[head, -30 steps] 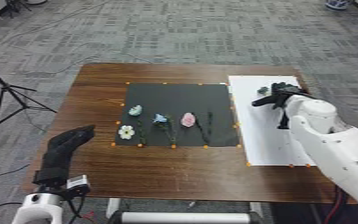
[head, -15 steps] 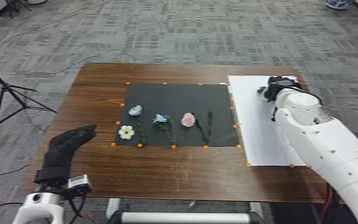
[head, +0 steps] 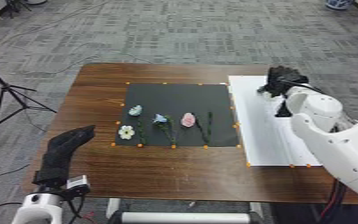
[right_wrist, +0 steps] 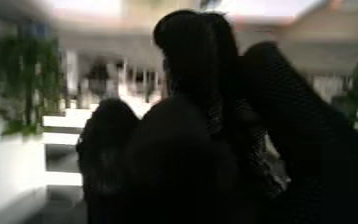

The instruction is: Arrange flowers

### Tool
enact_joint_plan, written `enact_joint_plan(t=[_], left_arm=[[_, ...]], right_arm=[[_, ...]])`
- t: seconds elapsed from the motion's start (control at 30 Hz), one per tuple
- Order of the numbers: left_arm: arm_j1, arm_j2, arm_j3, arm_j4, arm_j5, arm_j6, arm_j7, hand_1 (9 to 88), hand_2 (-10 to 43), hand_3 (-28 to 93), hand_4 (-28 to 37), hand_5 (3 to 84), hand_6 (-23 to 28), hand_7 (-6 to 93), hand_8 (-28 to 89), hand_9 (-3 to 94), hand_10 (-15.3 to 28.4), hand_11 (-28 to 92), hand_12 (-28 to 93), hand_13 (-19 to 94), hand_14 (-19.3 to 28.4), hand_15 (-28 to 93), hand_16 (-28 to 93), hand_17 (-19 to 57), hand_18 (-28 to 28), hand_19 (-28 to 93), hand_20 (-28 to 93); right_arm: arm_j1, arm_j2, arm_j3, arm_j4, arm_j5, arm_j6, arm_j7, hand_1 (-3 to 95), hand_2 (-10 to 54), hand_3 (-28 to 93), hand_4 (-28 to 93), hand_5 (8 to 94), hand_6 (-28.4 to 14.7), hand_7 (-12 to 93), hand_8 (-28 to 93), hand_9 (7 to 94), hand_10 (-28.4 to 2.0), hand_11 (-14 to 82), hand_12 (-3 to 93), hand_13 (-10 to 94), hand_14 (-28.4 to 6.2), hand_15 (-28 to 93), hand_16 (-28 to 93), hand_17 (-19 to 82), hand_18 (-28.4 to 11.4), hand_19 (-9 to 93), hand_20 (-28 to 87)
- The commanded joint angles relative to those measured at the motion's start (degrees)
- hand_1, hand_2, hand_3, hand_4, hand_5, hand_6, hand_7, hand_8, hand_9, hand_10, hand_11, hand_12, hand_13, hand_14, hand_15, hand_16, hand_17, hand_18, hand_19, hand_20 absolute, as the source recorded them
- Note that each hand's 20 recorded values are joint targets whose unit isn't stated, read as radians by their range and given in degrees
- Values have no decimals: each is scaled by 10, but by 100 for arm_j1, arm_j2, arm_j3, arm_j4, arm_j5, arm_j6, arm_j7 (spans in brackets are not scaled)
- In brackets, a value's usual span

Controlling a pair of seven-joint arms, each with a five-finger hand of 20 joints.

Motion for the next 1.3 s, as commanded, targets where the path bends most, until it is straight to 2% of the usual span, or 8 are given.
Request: enact_joint_plan(t=[0.03,0.27,0.47,0.6,0.77,0.93,1.13,1.3], left_arm=[[12,-26,-10,-45,30,-78,-46,292,-45,662,-254,537,-24,173,-108,498,136,192,100,373,160,174,-1,33,122,106,154],[-22,-27,8,-26,33,-81,-54,294,-47,661,-251,536,-24,173,-108,498,137,193,100,373,159,174,-1,33,122,106,154],[-19,-32,9,-33,53,-90,-51,295,-50,662,-250,537,-24,172,-108,497,136,192,99,372,160,174,-1,32,123,107,154],[24,-47,-10,-44,35,-81,-40,296,-50,662,-251,537,-24,172,-108,497,136,192,100,372,160,173,-1,32,122,107,154],[22,-59,-10,-51,44,-79,-52,297,-50,660,-251,537,-24,173,-108,497,136,193,100,373,159,173,-1,33,122,107,154],[29,-42,-10,-57,33,-57,-15,297,-48,659,-250,536,-23,172,-108,498,136,193,100,373,159,172,-1,33,122,107,154],[47,-21,-37,-63,24,-47,-24,298,-48,659,-250,535,-22,172,-107,498,136,193,100,373,161,172,-1,33,122,107,155],[43,-25,-33,-65,19,-61,-47,297,-48,660,-250,536,-21,171,-108,498,137,193,99,373,160,174,0,33,122,107,155]], right_arm=[[82,-40,263,400,-436,-313,-590,316,-94,632,-108,578,-34,150,-42,693,-152,131,203,852,-57,475,360,560,-154,929,470],[197,-298,361,763,-808,-865,-802,250,-95,621,-120,387,-43,84,-28,484,-176,63,193,826,-72,483,341,550,-156,921,453],[296,-541,246,1340,-1095,-677,-801,241,-95,616,-129,349,-48,81,-19,423,-189,52,196,823,-75,491,324,554,-151,914,442],[209,-616,114,1538,-1012,-246,-651,282,-95,630,-155,391,-44,116,-29,494,-167,68,203,848,-62,525,310,577,-138,926,433],[191,-622,-58,1609,-944,-16,-628,389,-95,638,-179,579,-18,189,-63,711,-121,167,198,894,-39,534,324,613,-128,932,485],[333,-362,-311,1363,-519,580,-623,536,-82,560,-194,749,-1,240,144,882,-98,252,230,931,-17,554,347,652,-128,932,559],[411,184,-321,345,227,864,-599,577,-72,545,-200,786,1,248,156,914,-97,262,232,937,-11,571,344,668,-124,932,578],[476,201,-223,-394,852,132,-899,576,-74,549,-197,788,1,245,159,916,-96,258,233,937,-11,573,342,669,-122,932,580]])
